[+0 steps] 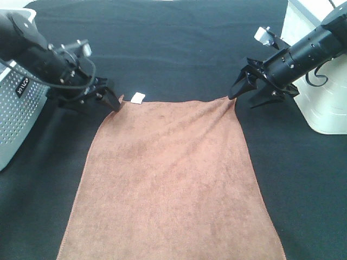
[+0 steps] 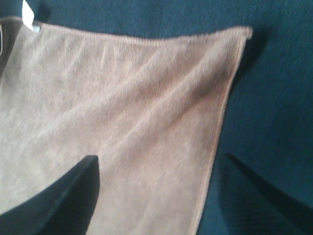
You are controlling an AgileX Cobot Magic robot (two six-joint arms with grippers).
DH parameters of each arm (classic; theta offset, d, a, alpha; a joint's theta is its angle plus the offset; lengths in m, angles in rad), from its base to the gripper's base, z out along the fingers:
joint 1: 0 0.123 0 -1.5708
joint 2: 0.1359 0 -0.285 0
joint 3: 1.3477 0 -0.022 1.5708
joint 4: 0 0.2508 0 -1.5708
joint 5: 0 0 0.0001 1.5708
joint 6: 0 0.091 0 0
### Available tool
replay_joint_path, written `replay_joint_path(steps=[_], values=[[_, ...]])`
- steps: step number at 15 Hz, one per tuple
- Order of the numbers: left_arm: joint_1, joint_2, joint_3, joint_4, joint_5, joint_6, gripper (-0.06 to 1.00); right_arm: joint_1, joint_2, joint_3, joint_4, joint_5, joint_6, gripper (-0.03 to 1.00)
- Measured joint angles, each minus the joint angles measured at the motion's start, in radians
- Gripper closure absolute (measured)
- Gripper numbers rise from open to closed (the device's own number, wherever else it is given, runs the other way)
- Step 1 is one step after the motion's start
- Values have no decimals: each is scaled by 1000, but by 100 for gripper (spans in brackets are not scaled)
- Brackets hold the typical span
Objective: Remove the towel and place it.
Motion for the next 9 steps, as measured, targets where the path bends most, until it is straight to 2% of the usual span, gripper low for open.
replay_joint_path(steps=[5, 9], values=[[0, 40, -12, -47, -27, 35, 19, -1, 65, 1, -5, -152, -25, 31], [0, 43, -14, -55, -28, 38, 19, -1, 66, 1, -18, -234, -25, 31]])
